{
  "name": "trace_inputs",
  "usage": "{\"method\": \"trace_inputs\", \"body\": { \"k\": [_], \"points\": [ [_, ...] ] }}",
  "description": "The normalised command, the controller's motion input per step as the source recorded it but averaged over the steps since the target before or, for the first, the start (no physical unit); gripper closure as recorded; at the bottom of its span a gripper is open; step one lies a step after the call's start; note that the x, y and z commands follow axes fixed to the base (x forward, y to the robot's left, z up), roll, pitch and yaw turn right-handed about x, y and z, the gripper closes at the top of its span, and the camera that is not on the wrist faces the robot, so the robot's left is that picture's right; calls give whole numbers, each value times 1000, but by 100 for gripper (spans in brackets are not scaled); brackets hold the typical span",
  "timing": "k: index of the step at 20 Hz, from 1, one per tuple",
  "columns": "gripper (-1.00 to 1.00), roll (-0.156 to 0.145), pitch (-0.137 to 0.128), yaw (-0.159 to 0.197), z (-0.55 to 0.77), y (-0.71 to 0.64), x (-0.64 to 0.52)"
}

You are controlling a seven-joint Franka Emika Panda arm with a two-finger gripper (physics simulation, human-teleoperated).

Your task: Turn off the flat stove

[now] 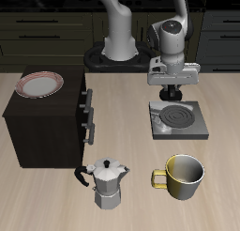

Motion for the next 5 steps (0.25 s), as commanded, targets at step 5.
{"method": "trace_inputs", "body": {
  "k": [5],
  "points": [
    [100, 26, 18, -105, 28, 84, -4]
  ]
}}
